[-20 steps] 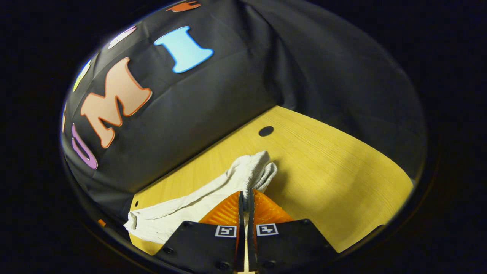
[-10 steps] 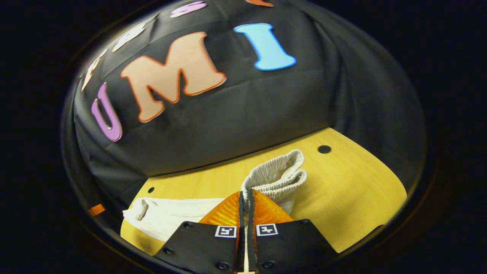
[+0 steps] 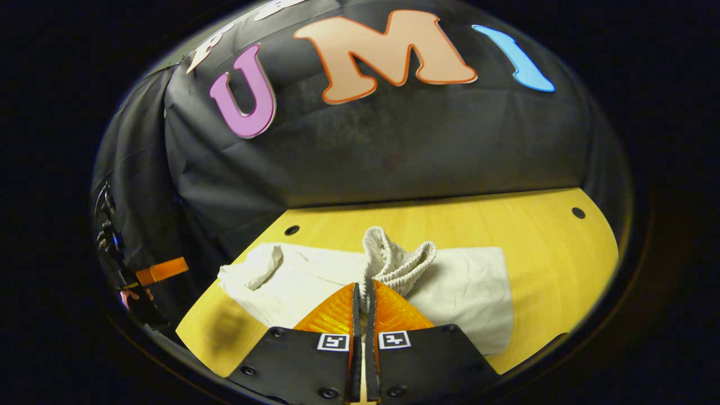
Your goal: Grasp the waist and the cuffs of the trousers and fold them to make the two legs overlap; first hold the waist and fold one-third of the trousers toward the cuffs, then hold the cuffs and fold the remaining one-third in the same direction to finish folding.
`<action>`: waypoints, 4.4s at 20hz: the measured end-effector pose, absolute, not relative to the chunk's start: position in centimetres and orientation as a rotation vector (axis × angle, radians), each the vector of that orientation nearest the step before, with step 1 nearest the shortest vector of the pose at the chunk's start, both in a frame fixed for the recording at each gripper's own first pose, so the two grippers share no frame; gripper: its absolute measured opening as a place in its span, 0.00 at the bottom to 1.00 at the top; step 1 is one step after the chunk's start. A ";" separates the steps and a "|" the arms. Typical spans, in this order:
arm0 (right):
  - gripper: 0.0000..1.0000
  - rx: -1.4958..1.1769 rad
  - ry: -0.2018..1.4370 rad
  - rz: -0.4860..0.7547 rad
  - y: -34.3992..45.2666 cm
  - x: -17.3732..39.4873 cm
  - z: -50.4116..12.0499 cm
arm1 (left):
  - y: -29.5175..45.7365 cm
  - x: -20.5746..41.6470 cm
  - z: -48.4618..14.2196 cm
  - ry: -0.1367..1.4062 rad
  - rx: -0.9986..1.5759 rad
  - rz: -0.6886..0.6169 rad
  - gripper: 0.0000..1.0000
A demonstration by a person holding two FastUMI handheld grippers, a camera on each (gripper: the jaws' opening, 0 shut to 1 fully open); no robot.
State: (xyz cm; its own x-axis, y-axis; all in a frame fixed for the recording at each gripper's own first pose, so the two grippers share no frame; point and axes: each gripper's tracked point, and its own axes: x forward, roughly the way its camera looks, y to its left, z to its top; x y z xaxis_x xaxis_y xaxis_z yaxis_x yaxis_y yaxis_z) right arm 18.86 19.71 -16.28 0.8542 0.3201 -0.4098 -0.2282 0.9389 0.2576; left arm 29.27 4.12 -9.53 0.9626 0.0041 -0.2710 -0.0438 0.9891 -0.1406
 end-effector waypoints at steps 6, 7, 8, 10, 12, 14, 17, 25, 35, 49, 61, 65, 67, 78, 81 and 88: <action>0.22 0.223 0.589 0.328 20.2 17.7 -19.3 | 7.0 30.0 -12.2 0.312 -0.194 0.054 0.94; 0.52 0.221 0.579 0.326 20.0 17.7 -18.8 | 7.3 30.3 -12.8 0.323 -0.189 0.061 0.94; 0.75 0.219 0.571 0.316 19.9 17.5 -18.7 | 7.8 30.5 -13.3 0.332 -0.184 0.069 0.95; 0.99 0.227 0.566 0.306 19.8 17.2 -17.9 | 9.3 30.9 -14.3 0.345 -0.168 0.081 0.94; 0.96 0.225 0.565 0.291 19.5 16.7 -17.7 | 10.5 31.7 -15.3 0.357 -0.139 0.095 0.94; 0.91 0.218 0.562 0.269 18.6 16.4 -17.3 | 11.6 32.6 -16.3 0.374 -0.106 0.098 0.94; 0.96 0.206 0.547 0.214 16.8 15.4 -16.0 | 12.6 34.3 -18.0 0.407 -0.070 0.099 0.94; 0.91 0.195 0.503 0.062 10.7 12.7 -13.2 | 13.8 36.7 -21.8 0.494 -0.012 0.070 0.94; 0.91 0.201 0.546 0.006 8.8 10.9 -14.7 | 14.9 36.9 -22.8 0.547 0.011 0.076 0.84; 0.91 0.196 0.512 -0.037 5.9 9.9 -13.4 | 10.4 37.8 -19.6 0.466 -0.084 -0.022 0.00; 0.96 0.213 0.456 0.014 0.5 9.0 -11.4 | -6.6 36.7 -8.5 0.298 -0.183 -0.191 0.00; 0.96 0.227 0.452 0.029 -2.9 8.0 -11.5 | -13.7 35.9 -5.1 0.244 -0.167 -0.240 0.00; 0.96 0.238 0.454 0.037 -4.7 7.6 -11.5 | -17.7 35.5 -3.7 0.225 -0.124 -0.276 0.00; 0.96 0.252 0.447 0.061 -11.2 6.6 -12.5 | -37.8 31.3 -6.3 0.264 0.109 -0.521 0.00; 0.91 0.258 0.453 0.066 -11.8 6.0 -12.9 | -41.3 29.9 -10.4 0.318 0.146 -0.566 0.00; 0.96 0.255 0.455 0.112 -11.2 4.7 -12.8 | -42.8 27.2 -16.8 0.441 0.147 -0.573 0.14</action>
